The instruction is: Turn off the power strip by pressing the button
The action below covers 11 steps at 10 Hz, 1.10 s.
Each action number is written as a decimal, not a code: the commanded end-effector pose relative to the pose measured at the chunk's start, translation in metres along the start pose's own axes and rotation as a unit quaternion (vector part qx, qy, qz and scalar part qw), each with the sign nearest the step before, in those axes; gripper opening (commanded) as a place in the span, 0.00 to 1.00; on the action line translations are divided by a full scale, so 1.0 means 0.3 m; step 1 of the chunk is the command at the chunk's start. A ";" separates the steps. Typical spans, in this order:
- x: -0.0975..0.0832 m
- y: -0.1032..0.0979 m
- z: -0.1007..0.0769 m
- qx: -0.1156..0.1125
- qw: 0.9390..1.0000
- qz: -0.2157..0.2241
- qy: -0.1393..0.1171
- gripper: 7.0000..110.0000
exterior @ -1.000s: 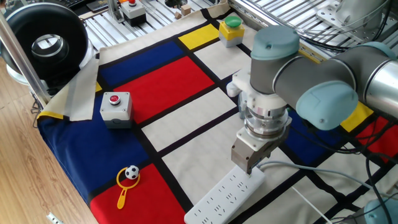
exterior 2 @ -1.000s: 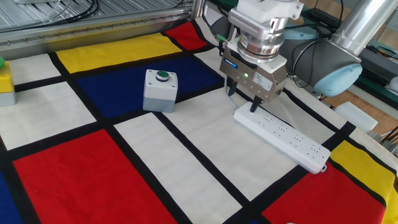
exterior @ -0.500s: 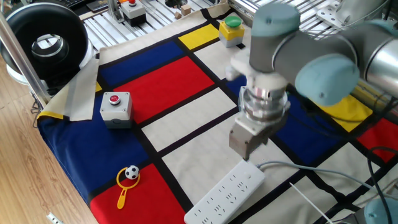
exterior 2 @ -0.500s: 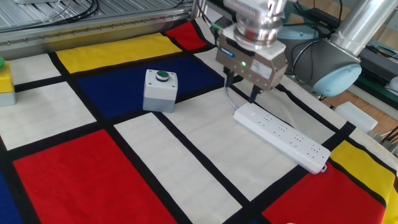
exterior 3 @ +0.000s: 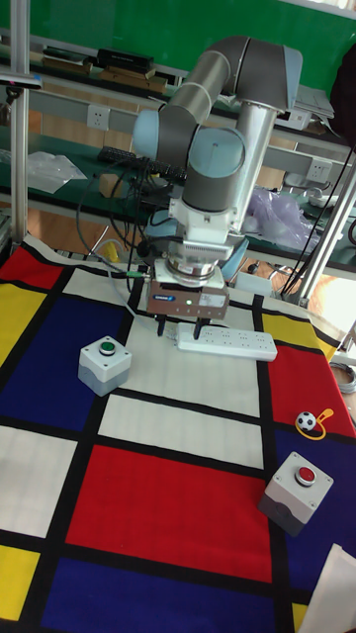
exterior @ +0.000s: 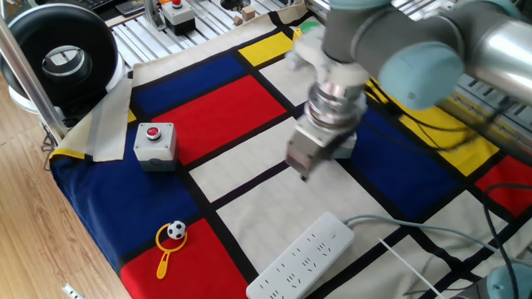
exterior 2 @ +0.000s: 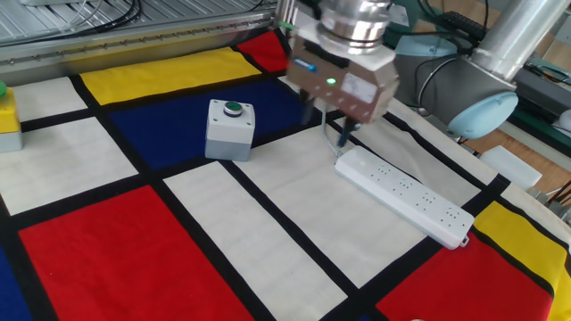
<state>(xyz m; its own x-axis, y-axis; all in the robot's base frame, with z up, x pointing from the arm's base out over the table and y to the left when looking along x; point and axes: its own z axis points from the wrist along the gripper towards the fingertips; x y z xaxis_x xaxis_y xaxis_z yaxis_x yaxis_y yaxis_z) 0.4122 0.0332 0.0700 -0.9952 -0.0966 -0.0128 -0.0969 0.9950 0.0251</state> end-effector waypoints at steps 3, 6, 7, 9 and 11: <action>-0.247 -0.043 0.073 0.020 0.999 0.006 -0.039 0.15; -0.291 -0.026 0.025 0.007 0.998 -0.002 -0.069 0.15; -0.281 -0.023 0.000 0.001 0.998 -0.008 -0.069 0.15; -0.259 -0.055 -0.024 0.015 0.998 -0.008 -0.062 0.00; -0.262 -0.079 -0.012 0.026 0.998 0.001 -0.060 0.00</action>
<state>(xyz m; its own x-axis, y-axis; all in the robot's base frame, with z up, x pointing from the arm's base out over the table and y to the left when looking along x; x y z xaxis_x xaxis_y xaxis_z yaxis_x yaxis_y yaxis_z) 0.4900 0.0234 0.0699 -0.9860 -0.1077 -0.1269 -0.1062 0.9942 -0.0187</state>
